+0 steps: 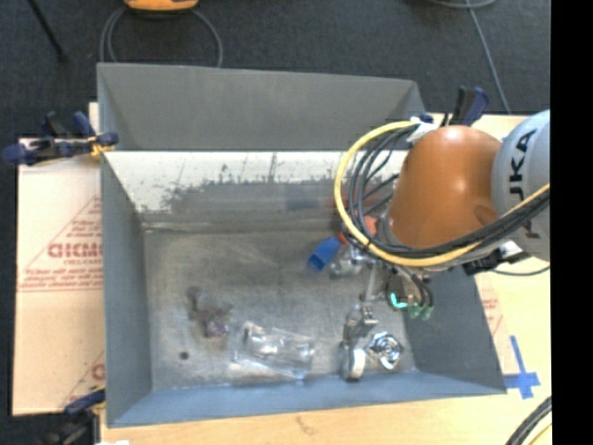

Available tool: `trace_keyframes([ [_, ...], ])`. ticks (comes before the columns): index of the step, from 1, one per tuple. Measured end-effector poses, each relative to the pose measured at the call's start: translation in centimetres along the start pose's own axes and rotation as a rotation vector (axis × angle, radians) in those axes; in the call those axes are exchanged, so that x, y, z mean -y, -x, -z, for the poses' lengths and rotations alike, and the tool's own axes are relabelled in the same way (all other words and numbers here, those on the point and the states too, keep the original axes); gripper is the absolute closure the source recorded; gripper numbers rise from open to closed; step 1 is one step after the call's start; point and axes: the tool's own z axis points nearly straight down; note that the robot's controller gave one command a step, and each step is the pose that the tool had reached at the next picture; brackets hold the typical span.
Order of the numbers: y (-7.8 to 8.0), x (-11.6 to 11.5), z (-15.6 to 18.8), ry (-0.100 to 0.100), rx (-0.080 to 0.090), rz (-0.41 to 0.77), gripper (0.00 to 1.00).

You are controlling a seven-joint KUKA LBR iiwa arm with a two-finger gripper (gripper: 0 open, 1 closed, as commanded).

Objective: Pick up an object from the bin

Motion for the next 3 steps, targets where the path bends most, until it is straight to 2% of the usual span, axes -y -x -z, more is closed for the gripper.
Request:
trace_keyframes([
  [1,-1.0,11.0,-10.1,-0.002,0.002,0.344,0.00],
  [2,-0.8,10.7,-13.1,-0.009,0.022,0.756,0.00],
  [3,-0.9,10.7,-13.1,-0.007,0.017,0.754,1.00],
])
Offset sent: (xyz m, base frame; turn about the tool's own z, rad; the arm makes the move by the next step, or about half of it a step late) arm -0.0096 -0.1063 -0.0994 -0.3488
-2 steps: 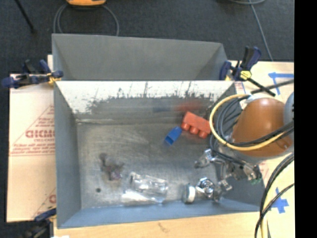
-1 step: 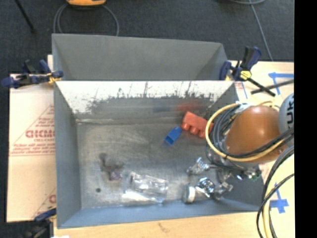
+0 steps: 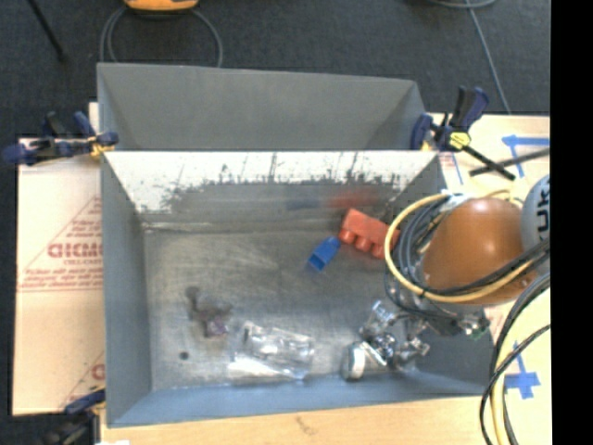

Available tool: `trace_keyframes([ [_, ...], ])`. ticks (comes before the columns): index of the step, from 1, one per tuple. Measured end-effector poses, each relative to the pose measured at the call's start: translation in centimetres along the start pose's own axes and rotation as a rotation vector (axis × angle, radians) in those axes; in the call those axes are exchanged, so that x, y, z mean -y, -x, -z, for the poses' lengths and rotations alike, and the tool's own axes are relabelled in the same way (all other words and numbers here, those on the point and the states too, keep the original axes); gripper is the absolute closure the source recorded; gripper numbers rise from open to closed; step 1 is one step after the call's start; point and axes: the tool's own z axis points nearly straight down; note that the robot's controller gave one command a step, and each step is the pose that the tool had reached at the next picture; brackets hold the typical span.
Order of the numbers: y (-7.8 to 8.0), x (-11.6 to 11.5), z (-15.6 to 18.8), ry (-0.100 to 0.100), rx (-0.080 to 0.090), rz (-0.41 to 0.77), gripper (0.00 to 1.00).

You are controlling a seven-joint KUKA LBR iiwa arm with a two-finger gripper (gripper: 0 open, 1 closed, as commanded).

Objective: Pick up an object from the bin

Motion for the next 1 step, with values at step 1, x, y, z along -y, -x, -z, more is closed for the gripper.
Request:
trace_keyframes([
  [1,0.72,4.08,15.89,0.003,-0.004,0.372,1.00],
])
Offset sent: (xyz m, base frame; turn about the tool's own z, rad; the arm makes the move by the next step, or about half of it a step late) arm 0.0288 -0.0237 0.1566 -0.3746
